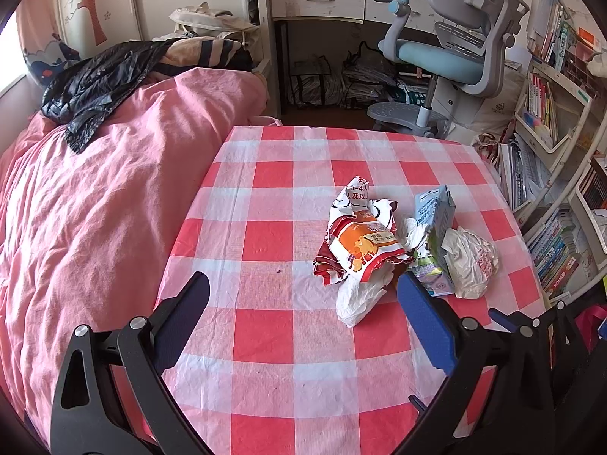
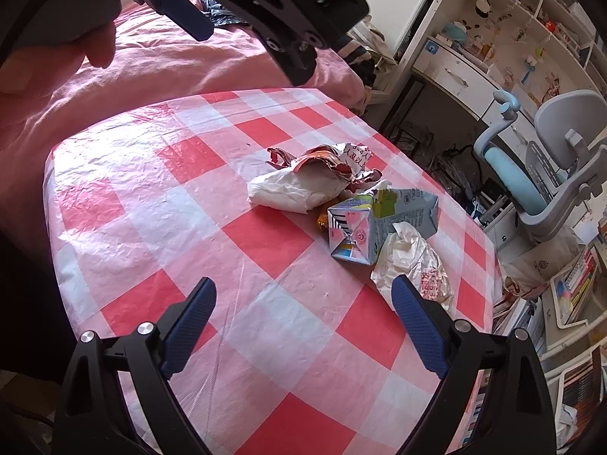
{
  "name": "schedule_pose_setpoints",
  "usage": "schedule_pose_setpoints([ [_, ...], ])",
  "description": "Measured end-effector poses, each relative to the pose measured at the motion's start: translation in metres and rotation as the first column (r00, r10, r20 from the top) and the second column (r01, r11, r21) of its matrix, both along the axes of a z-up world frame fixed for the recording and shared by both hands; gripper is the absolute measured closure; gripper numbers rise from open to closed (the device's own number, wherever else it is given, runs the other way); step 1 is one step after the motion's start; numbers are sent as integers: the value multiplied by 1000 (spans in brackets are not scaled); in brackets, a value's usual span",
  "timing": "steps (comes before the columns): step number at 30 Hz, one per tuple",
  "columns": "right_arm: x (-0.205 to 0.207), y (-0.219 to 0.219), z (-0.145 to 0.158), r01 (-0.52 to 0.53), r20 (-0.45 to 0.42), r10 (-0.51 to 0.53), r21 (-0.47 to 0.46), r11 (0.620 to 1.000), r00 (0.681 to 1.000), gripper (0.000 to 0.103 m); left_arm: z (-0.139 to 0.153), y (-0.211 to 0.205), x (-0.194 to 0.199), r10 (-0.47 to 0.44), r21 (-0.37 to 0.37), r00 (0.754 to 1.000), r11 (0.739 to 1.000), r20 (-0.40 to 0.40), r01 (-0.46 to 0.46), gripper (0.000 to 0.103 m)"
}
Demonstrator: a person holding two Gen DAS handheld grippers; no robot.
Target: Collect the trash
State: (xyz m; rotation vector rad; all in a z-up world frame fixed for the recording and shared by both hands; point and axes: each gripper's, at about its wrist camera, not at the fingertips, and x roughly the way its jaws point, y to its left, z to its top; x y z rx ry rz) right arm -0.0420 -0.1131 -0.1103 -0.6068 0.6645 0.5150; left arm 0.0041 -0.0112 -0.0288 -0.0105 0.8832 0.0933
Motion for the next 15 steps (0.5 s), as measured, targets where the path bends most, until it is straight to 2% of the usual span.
schedule_pose_setpoints([
  [15, -2, 0, 1, -6, 8, 6, -6, 1000, 1000, 13, 1, 1, 1, 1, 0, 1000, 1000, -1, -1, 7],
])
